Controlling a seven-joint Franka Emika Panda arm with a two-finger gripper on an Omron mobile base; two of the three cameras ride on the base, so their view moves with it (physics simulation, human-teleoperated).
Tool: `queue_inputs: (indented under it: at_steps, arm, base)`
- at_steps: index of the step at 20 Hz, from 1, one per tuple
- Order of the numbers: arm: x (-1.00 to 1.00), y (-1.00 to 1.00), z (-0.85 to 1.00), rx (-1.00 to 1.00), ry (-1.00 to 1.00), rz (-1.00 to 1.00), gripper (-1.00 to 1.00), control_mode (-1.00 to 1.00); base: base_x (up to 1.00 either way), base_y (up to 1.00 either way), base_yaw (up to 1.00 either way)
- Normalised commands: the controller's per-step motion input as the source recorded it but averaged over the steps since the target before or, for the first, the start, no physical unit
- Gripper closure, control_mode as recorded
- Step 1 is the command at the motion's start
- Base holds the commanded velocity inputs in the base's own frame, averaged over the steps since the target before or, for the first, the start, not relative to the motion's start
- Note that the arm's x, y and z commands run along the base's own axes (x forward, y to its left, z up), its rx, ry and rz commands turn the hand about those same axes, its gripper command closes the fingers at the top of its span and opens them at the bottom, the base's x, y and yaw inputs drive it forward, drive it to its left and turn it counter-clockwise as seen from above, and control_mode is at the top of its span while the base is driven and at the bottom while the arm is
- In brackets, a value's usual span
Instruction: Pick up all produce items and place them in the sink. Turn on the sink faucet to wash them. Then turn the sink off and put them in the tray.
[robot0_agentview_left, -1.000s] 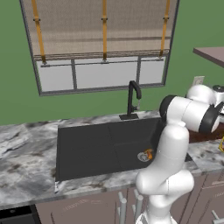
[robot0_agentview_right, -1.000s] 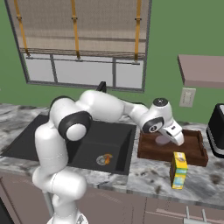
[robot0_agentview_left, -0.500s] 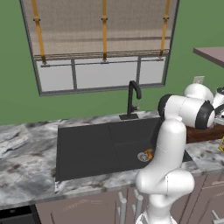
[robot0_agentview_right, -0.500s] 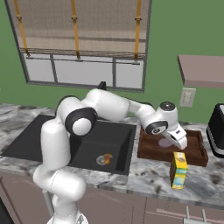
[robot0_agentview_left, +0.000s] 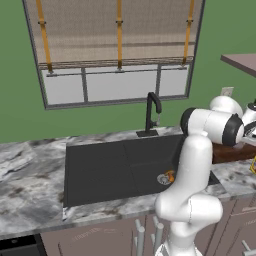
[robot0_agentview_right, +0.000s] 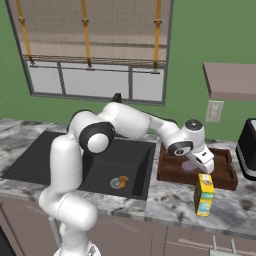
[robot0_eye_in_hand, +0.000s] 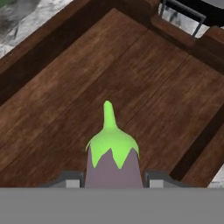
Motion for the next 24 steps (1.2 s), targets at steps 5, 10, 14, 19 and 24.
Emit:
queue_inputs:
  at_steps: [5,10,14,19,24]
  arm:
    - [0.01,0.00,-0.20,0.01,0.00,0.00,-1.00,-1.00]
    - [0.01,0.00,-0.02,0.00,0.02,0.00,-1.00,-1.00]
    - [0.00,0.00,0.06,0.00,0.00,0.00,-1.00,-1.00]
    - [-0.05,0.10,0.27,-0.03,-0.01,0.00,-1.00,-1.00]
    - [-0.22,0.13,0.41,-0.01,-0.01,0.00,-1.00,-1.00]
  base:
    - [0.00,0.00,0.00]
    - [0.00,0.00,0.00]
    - [0.00,0.00,0.00]
    - [0.00,0.00,0.00]
    - [0.00,0.00,0.00]
